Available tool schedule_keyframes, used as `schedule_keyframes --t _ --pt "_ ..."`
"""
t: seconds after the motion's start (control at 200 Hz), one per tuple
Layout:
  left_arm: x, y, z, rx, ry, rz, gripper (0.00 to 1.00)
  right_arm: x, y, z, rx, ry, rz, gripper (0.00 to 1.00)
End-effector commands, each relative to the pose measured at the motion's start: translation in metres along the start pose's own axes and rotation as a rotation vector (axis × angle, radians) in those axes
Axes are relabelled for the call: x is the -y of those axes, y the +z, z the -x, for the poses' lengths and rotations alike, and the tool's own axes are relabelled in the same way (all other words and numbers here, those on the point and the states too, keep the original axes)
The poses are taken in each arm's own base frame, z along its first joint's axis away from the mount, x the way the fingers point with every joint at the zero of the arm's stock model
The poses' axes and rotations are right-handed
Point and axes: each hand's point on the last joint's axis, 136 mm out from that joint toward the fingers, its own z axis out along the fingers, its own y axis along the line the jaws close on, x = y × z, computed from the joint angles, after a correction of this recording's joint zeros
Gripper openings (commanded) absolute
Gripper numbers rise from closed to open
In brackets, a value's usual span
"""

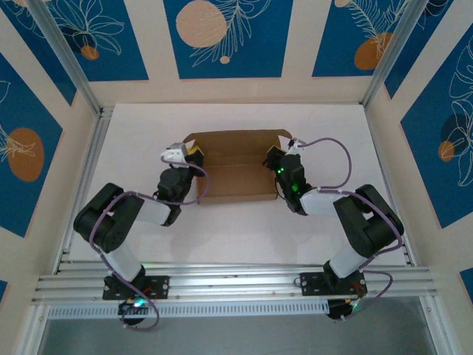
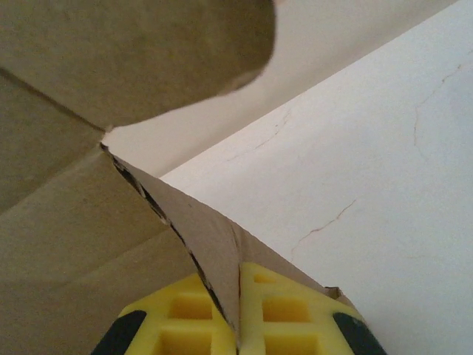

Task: Fold the paper box

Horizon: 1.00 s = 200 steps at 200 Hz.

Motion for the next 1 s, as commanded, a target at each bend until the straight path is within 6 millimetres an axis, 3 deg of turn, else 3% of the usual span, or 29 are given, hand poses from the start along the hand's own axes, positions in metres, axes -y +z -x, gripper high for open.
schedule_keyframes --t 0.0,0.415,0.53,0.82,0.995 --pt "0.033 0.004 -0.006 -0.001 -0.015 -0.109 0.15 0.002 -0.009 -0.035 -0.098 0.080 0.012 0.00" --pt "0.029 -0.013 -0.039 -0.083 -0.018 -0.121 0.35 0.021 -0.010 -0.063 -0.123 0.059 0.011 0.00" --pt "0.028 -0.020 -0.048 -0.112 0.008 -0.133 0.36 0.023 -0.012 -0.065 -0.124 0.045 0.013 0.00" --pt "0.015 -0.037 -0.063 -0.153 0.209 -0.124 0.23 0.019 -0.021 -0.066 -0.128 -0.018 0.075 0.01" --pt "0.006 -0.045 -0.070 -0.170 0.323 -0.103 0.12 0.014 -0.025 -0.066 -0.142 -0.038 0.115 0.08"
